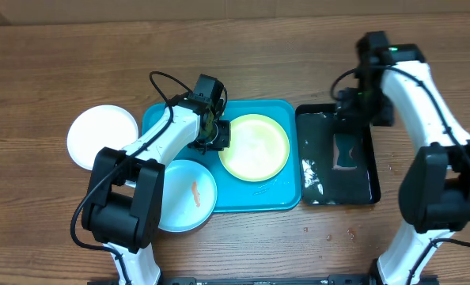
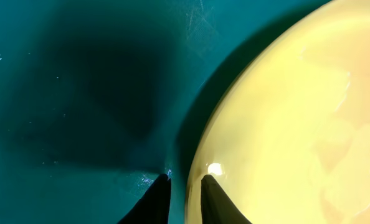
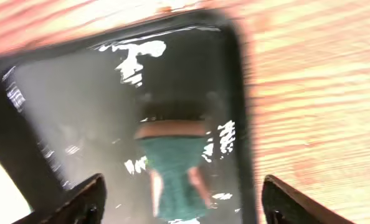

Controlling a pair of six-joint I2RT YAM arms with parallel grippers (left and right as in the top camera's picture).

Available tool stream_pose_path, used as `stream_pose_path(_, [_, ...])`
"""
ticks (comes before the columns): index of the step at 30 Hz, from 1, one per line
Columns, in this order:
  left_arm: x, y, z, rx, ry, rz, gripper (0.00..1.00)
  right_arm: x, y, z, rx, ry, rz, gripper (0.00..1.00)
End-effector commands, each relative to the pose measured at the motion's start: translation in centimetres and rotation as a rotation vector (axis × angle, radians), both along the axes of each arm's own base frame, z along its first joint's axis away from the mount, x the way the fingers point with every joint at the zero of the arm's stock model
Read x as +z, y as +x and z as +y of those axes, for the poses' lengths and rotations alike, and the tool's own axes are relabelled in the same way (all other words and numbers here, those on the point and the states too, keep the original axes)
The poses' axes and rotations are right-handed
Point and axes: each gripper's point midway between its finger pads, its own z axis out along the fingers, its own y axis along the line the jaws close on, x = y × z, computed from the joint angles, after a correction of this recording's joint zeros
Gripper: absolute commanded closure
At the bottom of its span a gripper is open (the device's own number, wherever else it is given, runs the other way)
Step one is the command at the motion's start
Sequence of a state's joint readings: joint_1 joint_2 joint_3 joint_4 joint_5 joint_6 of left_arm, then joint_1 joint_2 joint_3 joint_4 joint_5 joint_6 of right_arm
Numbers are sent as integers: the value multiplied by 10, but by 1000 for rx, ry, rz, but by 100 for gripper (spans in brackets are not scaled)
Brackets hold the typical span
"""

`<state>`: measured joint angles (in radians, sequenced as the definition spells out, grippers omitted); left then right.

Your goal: Clean dirty plates on tray and stack at the side

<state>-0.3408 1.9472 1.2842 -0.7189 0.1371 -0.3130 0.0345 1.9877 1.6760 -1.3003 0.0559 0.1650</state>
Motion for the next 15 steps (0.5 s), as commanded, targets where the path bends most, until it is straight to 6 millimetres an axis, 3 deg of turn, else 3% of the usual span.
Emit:
stream_pose_path(1, [-6, -2, 1, -3, 20, 7, 79, 11, 4, -38, -118, -2, -40, 15])
stream_pose_path(5, [-5, -1, 0, -3, 19, 3, 79, 11, 0, -70, -205, -1, -40, 12])
stream_pose_path(12, [-9, -4, 6, 6, 47, 7, 81, 11, -4, -98, -299, 54, -53, 12])
stream_pose_path(15, [-15, -9, 8, 6, 51, 18, 81, 11, -5, -103, -314, 54, -53, 23])
